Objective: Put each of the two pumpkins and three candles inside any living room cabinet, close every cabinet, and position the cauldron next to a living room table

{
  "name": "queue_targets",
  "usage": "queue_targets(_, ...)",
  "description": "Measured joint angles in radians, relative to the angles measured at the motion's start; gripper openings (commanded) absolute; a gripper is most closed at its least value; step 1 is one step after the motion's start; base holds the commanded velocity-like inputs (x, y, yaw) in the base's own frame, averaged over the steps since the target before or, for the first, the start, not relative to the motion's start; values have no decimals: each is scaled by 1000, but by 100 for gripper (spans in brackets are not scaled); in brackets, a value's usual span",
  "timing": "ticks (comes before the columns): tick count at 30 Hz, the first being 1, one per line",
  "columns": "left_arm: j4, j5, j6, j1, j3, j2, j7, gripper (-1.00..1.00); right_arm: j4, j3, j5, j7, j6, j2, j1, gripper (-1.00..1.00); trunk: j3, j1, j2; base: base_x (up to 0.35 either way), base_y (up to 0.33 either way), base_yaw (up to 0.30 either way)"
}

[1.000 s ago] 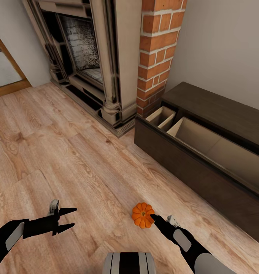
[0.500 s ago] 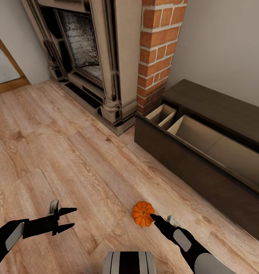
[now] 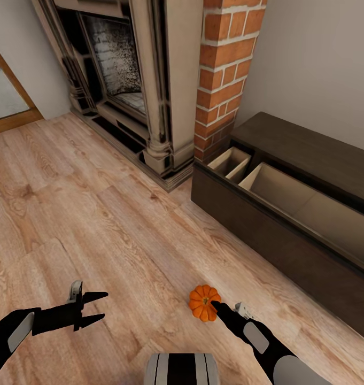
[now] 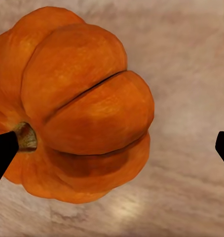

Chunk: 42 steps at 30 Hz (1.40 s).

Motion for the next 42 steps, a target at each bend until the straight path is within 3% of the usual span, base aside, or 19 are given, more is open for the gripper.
queue_targets(16, 0, 2, 0, 0, 0, -1, 0, 100, 0, 0, 0, 0, 0, 0, 0, 100, 0, 0, 0, 10, 0, 0)
queue_targets(21, 0, 3, 0, 0, 0, -1, 0, 100, 0, 0, 0, 0, 0, 0, 0, 100, -19, 2, -1, 0, 0, 0)
queue_targets(42, 0, 3, 0, 0, 0, -2, 0, 100, 0, 0, 0, 0, 0, 0, 0, 100, -19, 2, -1, 30, 26, 0)
